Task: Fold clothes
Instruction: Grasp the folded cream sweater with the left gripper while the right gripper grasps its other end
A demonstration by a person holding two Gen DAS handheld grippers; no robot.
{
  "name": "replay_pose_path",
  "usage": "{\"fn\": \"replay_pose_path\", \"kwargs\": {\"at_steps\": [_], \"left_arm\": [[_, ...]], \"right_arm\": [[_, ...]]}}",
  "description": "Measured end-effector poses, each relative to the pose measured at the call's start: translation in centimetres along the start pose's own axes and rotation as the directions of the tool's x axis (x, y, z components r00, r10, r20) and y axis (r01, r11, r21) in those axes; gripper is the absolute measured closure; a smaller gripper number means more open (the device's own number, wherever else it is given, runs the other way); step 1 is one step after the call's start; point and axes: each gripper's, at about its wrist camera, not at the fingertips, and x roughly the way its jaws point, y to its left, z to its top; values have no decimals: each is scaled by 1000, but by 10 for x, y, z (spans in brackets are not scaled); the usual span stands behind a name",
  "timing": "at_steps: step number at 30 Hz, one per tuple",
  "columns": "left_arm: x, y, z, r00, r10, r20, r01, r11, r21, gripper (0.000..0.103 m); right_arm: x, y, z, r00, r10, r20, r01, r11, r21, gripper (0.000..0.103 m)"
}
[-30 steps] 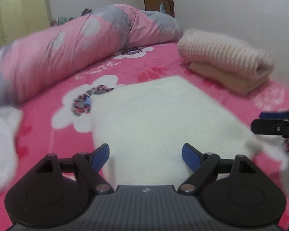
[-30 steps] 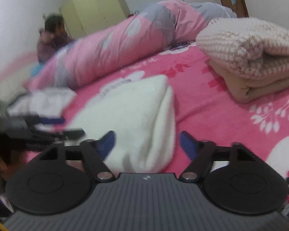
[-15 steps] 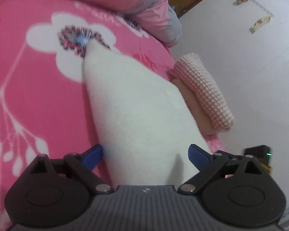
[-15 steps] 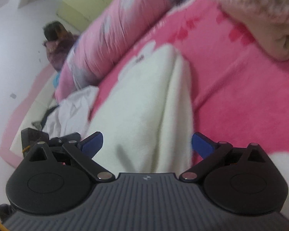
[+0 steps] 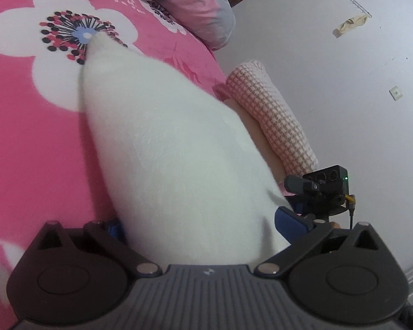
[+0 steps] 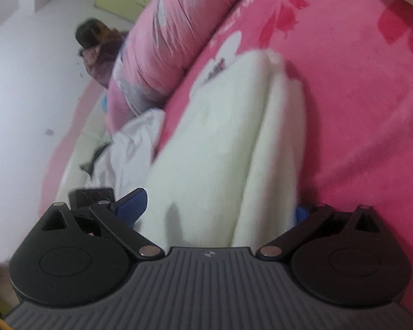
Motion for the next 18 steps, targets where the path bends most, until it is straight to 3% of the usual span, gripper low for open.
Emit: {"fn": "replay_pose_path", "kwargs": {"at_steps": [5, 9, 12, 15, 18], "left_arm": [[-2, -3, 0, 1000, -3, -8, 3, 1000, -1, 1], [-9, 6, 0, 999, -40, -10, 39, 999, -17, 8], [-5, 5, 0, 999, -40, -12, 40, 999, -1, 4], [3, -3, 0, 1000, -17, -16, 17, 999, 51, 1], [2, -5, 1, 1000, -14, -3, 14, 999, 31, 2]], "right_arm": [[16, 8, 5, 999, -32, 5, 32, 999, -19, 2], [6, 8, 3, 999, -48, -21, 47, 999, -19, 18], [6, -2, 3, 999, -39, 1, 39, 999, -7, 27], [15, -3, 6, 999, -41, 5, 41, 999, -30, 27], [21, 1, 9, 998, -58, 6, 58, 997, -49, 28]]}}
